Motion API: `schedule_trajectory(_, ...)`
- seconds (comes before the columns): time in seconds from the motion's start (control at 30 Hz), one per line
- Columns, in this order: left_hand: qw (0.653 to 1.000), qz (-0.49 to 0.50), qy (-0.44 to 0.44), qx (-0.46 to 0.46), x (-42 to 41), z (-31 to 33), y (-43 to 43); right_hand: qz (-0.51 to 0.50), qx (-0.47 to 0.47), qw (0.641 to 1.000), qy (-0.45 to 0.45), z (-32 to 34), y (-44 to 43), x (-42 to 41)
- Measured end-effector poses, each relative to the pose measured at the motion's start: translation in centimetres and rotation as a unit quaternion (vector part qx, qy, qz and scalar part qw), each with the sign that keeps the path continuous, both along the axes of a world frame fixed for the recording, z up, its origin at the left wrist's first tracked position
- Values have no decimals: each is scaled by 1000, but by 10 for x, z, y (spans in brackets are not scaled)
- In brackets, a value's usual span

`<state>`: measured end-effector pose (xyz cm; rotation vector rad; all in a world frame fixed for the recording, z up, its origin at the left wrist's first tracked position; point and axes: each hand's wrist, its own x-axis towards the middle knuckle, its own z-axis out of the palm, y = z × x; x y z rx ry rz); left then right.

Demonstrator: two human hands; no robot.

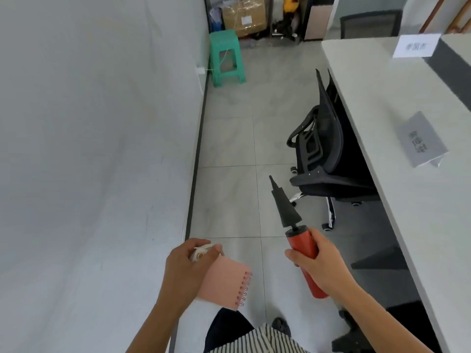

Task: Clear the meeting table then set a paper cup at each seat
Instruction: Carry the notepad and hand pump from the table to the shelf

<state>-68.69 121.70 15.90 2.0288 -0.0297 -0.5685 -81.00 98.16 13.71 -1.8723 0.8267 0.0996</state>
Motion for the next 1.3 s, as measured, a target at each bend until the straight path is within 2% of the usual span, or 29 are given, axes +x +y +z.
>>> schedule_trajectory(0.27, 999, 29, 16, 9, 185, -37, -51, 7, -17, 1000, 13, -19, -67, 182)
schedule_trajectory(0.53, 998, -54, -10, 10, 393, 2, -145, -51, -7, 999, 7, 15, -127, 342)
schedule_trajectory(0.83, 995, -93, -2, 18, 575, -14, -293, -99, 1, 995, 33, -17, -263, 501)
schedule_trajectory(1.0, 997, -76, -9, 21, 676, 5, -376, -85, -27, 996, 28, -3, -361, 620)
schedule_trajectory(1.13, 998, -54, -19, 23, 754, 11, -420, -13, -51, 998, 27, 14, -427, 722)
schedule_trajectory(1.3, 1000, -9, -7, 18, 853, 2, -460, 23, -59, 998, 11, 16, -487, 840)
